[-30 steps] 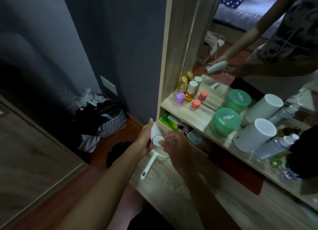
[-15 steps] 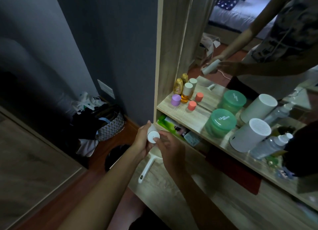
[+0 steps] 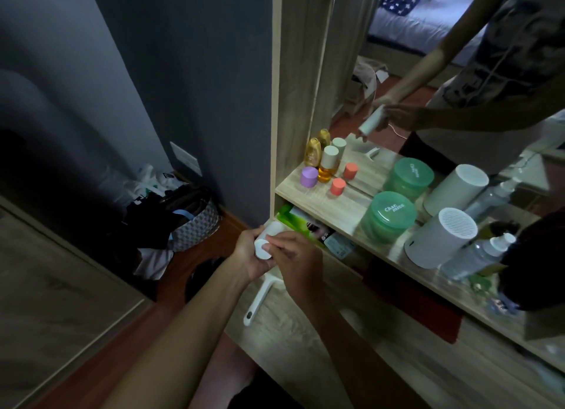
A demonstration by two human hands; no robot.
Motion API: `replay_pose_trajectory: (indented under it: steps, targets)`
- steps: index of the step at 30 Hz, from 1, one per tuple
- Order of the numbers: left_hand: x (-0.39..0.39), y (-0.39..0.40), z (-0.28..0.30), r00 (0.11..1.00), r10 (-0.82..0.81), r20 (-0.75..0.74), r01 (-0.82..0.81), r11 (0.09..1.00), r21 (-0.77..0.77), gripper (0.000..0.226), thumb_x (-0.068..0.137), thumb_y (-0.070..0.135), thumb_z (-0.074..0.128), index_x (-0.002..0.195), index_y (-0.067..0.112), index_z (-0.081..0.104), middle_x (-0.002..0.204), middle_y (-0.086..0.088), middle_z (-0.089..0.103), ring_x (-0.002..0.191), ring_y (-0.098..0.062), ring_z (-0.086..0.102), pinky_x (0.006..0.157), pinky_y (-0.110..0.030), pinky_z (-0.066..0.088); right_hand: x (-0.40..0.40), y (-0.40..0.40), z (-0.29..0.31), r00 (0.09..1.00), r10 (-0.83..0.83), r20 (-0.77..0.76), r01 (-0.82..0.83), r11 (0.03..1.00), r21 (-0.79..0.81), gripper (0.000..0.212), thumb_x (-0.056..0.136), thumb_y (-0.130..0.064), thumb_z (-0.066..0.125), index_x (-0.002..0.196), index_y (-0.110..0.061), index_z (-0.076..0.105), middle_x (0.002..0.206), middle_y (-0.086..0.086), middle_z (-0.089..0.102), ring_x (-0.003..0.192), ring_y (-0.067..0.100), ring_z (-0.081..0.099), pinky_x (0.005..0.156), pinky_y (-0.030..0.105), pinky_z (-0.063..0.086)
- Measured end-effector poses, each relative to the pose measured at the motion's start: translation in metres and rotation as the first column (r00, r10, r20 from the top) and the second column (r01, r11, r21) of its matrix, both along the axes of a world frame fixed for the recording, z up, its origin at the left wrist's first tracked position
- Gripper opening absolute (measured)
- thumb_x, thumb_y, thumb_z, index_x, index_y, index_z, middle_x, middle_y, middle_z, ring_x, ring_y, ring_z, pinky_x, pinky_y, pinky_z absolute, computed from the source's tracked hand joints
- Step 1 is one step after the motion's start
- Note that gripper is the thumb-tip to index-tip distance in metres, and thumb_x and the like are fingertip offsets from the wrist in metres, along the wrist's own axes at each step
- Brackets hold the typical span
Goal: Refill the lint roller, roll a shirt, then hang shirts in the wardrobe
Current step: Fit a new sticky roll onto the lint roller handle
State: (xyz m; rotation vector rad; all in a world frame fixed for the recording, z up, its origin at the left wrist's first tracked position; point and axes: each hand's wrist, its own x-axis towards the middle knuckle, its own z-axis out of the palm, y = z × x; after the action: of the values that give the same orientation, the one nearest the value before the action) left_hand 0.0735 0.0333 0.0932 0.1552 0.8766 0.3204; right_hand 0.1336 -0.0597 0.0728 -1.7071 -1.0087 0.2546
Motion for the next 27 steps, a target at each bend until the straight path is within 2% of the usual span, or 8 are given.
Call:
replay_pose_trajectory:
  steps: [4,9,12,17,21,23,25,27]
  targets:
    - [0.000,0.001,-0.005,0.999,0.018,-0.043,-0.017,0.999,0.032,0.038,0.100,0.030,0.034,0.092,-0.002,0.054,0.054,-0.011,0.058,0.036,-0.015,0.056,0.031,-0.016,0.044,0.001,0.001,-0.003,0.998,0.024,-0.057,-0.026,0.999,-0.032,0.021,0.079,-0.013,0.076,0.099,-0.011,0.076,0.097,0.001,0.072,0.089,0.004,0.065,0.078,0.020,0.055]
    - [-0.002,-0.002,-0.001,0.994,-0.019,-0.103,0.029,0.995,0.098,0.038,0.099,0.030,0.032,0.084,0.002,0.052,0.047,-0.008,0.055,0.034,-0.017,0.055,0.038,-0.016,0.046,0.007,-0.001,-0.002,0.963,0.082,-0.257,-0.107,0.991,-0.083,0.018,0.081,-0.010,0.073,0.098,-0.013,0.076,0.096,-0.006,0.072,0.092,0.003,0.067,0.080,0.024,0.057]
    - [-0.003,-0.005,0.002,0.997,-0.007,-0.076,0.013,0.997,0.072,0.038,0.100,0.029,0.030,0.085,0.000,0.049,0.044,-0.010,0.053,0.032,-0.019,0.054,0.033,-0.016,0.044,0.008,-0.001,0.000,0.947,0.102,-0.306,-0.133,0.988,-0.081,0.018,0.081,-0.008,0.073,0.097,-0.012,0.076,0.095,-0.007,0.072,0.091,0.004,0.068,0.079,0.027,0.058]
    - [-0.005,-0.005,-0.009,0.996,0.011,-0.091,-0.004,0.997,0.079,0.038,0.101,0.030,0.029,0.092,-0.001,0.050,0.052,-0.012,0.057,0.036,-0.018,0.057,0.037,-0.020,0.048,0.010,-0.001,0.002,0.971,0.094,-0.219,-0.117,0.989,-0.094,0.014,0.078,-0.009,0.075,0.091,-0.011,0.078,0.085,-0.013,0.070,0.081,-0.008,0.065,0.073,0.008,0.050]
    - [-0.004,-0.005,-0.015,0.993,-0.012,-0.120,0.025,0.994,0.108,0.041,0.101,0.033,0.030,0.094,0.001,0.054,0.069,-0.014,0.063,0.063,-0.020,0.059,0.060,-0.030,0.052,0.007,-0.002,-0.003,0.995,0.059,-0.084,-0.065,0.995,-0.073,0.009,0.079,-0.013,0.076,0.087,-0.011,0.077,0.084,-0.004,0.073,0.079,0.003,0.067,0.067,0.015,0.054]
    - [-0.001,-0.006,-0.010,0.997,0.011,-0.071,-0.003,0.995,0.102,0.042,0.102,0.035,0.031,0.100,-0.001,0.052,0.067,-0.017,0.066,0.063,-0.022,0.061,0.052,-0.028,0.053,0.002,-0.005,-0.008,0.999,0.014,0.030,-0.013,0.999,-0.034,0.009,0.081,-0.014,0.074,0.088,-0.010,0.076,0.085,-0.001,0.074,0.077,0.004,0.066,0.069,0.012,0.053]
    - [0.003,-0.009,-0.002,0.998,0.060,-0.024,-0.057,0.992,0.109,0.041,0.102,0.036,0.034,0.110,-0.002,0.047,0.078,-0.021,0.063,0.067,-0.026,0.061,0.043,-0.028,0.055,-0.005,-0.009,-0.011,0.992,-0.099,0.083,0.101,0.995,-0.014,0.011,0.084,-0.017,0.071,0.093,-0.011,0.075,0.089,-0.002,0.074,0.079,-0.002,0.064,0.072,0.005,0.047]
    - [0.007,-0.010,0.001,0.989,0.145,0.001,-0.143,0.980,0.141,0.038,0.102,0.034,0.037,0.121,0.002,0.042,0.087,-0.019,0.057,0.073,-0.026,0.057,0.041,-0.029,0.054,-0.010,-0.011,-0.009,0.979,-0.196,-0.051,0.194,0.980,-0.041,0.016,0.086,-0.022,0.069,0.100,-0.014,0.074,0.095,-0.007,0.073,0.080,-0.009,0.062,0.073,0.004,0.046]
